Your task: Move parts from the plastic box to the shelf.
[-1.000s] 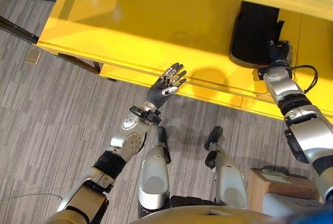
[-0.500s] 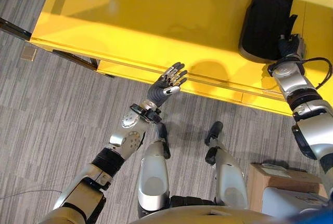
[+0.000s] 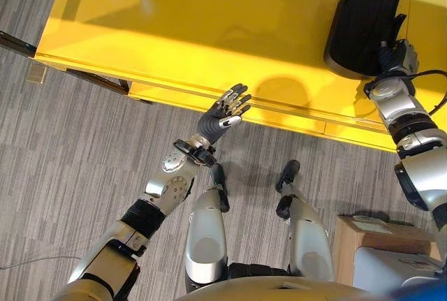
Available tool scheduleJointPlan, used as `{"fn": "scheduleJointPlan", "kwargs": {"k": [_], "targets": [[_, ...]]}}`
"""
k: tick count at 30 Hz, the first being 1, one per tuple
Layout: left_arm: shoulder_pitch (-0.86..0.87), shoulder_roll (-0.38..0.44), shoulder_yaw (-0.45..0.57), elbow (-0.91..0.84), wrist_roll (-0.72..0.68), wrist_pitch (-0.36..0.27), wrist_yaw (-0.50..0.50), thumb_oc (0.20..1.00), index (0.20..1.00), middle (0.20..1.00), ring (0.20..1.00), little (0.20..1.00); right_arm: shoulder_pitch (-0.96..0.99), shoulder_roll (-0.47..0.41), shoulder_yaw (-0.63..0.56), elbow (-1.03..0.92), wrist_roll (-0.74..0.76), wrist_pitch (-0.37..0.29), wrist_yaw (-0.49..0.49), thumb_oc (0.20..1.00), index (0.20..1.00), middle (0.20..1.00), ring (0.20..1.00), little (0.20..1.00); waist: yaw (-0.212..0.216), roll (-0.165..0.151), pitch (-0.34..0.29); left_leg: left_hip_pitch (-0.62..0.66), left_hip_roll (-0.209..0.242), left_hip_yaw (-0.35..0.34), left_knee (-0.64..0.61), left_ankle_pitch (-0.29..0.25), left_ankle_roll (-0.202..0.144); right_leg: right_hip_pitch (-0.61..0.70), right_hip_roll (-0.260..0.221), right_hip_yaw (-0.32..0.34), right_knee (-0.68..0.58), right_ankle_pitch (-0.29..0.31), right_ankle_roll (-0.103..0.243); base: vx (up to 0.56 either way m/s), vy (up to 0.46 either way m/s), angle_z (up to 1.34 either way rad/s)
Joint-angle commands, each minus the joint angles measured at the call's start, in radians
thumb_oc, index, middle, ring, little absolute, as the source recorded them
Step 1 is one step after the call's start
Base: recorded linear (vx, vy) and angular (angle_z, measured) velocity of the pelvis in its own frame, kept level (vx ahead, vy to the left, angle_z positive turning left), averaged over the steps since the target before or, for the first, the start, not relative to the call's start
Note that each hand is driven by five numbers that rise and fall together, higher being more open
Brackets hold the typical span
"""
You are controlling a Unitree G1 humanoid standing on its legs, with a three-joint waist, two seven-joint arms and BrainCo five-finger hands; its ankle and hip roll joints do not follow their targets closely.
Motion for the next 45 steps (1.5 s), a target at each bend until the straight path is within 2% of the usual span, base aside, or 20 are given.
{"fn": "scheduleJointPlan", "kwargs": {"k": [1,20,30,32,34,35,36,45], "targets": [[0.006,-0.016,-0.040,-0.109,-0.021,-0.030,-0.012,1.000,1.000,1.000,1.000,1.000,-0.086,-0.072,0.084,0.008,-0.022,0.002,0.001,0.200,0.200,0.200,0.200,0.200,0.023,0.072,-0.003,0.015,-0.028,-0.016,-0.108,0.075,-0.008,-0.009,-0.049,-0.007,0.266,-0.219,0.111,0.00,0.000,0.00],[0.026,-0.020,-0.067,-0.112,-0.029,-0.030,-0.015,1.000,1.000,1.000,1.000,1.000,-0.152,-0.083,0.148,0.000,-0.121,0.016,-0.010,0.200,0.200,0.200,0.200,0.200,0.027,0.094,-0.003,0.001,-0.024,-0.023,-0.087,0.070,-0.008,-0.032,-0.063,-0.009,0.309,-0.236,0.103,0.01,-0.005,0.00],[0.040,-0.008,-0.077,-0.120,-0.035,-0.026,-0.022,1.000,1.000,1.000,1.000,1.000,-0.177,-0.099,0.176,-0.006,-0.175,0.029,-0.020,0.200,0.200,0.200,0.200,0.200,0.030,0.096,-0.003,-0.004,-0.021,-0.025,-0.076,0.065,-0.007,-0.038,-0.066,-0.012,0.322,-0.241,0.100,0.00,-0.002,0.00],[0.043,-0.007,-0.080,-0.128,-0.034,-0.023,-0.017,1.000,1.000,1.000,1.000,1.000,-0.176,-0.106,0.184,-0.009,-0.207,0.036,-0.039,0.404,0.404,0.404,0.404,0.404,0.029,0.096,-0.003,-0.004,-0.020,-0.025,-0.073,0.063,-0.007,-0.037,-0.065,-0.012,0.322,-0.243,0.099,0.00,0.000,0.00],[0.046,-0.007,-0.082,-0.125,-0.038,-0.027,-0.020,1.000,1.000,1.000,1.000,1.000,-0.175,-0.108,0.189,-0.011,-0.238,0.040,-0.045,0.304,0.304,0.304,0.304,0.304,0.027,0.096,-0.003,-0.004,-0.019,-0.024,-0.072,0.063,-0.007,-0.038,-0.066,-0.010,0.323,-0.242,0.099,0.00,0.000,0.00],[0.047,-0.007,-0.081,-0.123,-0.040,-0.027,-0.022,1.000,1.000,1.000,1.000,1.000,-0.175,-0.110,0.193,-0.011,-0.252,0.038,-0.047,0.476,0.476,0.476,0.476,0.476,0.027,0.097,-0.003,-0.003,-0.019,-0.024,-0.073,0.064,-0.007,-0.037,-0.066,-0.011,0.322,-0.242,0.099,0.00,0.000,0.00],[0.048,-0.006,-0.082,-0.119,-0.044,-0.029,-0.026,1.000,1.000,1.000,1.000,1.000,-0.180,-0.111,0.201,-0.010,-0.258,0.041,-0.058,1.000,1.000,1.000,1.000,1.000,0.027,0.098,-0.003,-0.003,-0.017,-0.023,-0.073,0.065,-0.007,-0.038,-0.066,-0.011,0.323,-0.242,0.099,0.00,0.000,0.00],[0.058,-0.005,-0.084,-0.107,-0.048,-0.026,-0.046,1.000,1.000,1.000,1.000,1.000,-0.171,-0.120,0.204,-0.017,-0.294,0.044,-0.110,1.000,1.000,1.000,1.000,1.000,0.026,0.098,-0.003,-0.002,-0.015,-0.021,-0.074,0.064,-0.006,-0.038,-0.066,-0.010,0.324,-0.244,0.099,0.00,0.000,0.00]]}}
